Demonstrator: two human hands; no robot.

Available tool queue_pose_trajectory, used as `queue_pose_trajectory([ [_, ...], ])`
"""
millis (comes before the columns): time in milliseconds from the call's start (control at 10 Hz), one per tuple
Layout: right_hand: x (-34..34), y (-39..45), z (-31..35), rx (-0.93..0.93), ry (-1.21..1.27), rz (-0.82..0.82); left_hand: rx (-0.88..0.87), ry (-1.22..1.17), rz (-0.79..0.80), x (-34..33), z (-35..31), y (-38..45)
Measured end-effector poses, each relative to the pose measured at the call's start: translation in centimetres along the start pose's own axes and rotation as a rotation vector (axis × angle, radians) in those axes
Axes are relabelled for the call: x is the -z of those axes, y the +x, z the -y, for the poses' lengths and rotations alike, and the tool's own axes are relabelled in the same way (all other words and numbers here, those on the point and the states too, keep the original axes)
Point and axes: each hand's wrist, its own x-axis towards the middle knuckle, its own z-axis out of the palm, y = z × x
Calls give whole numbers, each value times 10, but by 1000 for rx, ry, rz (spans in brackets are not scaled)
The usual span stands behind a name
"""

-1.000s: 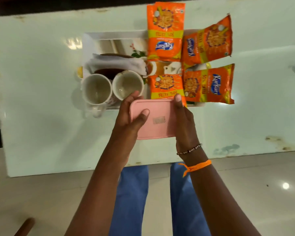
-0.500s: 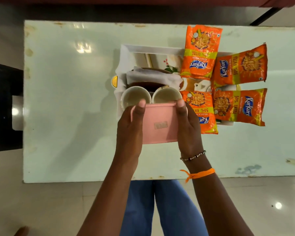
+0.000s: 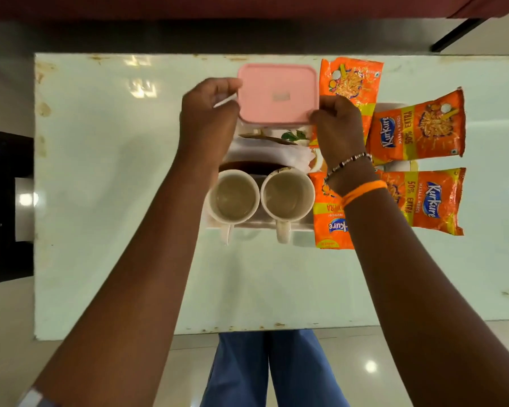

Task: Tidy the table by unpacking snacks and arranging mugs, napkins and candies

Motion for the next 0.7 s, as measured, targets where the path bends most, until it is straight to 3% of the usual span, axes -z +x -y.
queue_pose_trajectory([
  [200,-9,33,-17,-101,-220,206,76,144,49,-13,17,27],
  [300,-11,40,-25,-177,-201,232,97,160,44,-17,30,34],
  [500,-16,47,-35,-101,-346,315,109,232,39,-23,45,42],
  [600,-8,42,-38,2,-343,246,65,273,58,-25,48,42],
  [700,9,23,-42,114,-375,35,-82,419,31,-27,46,17],
])
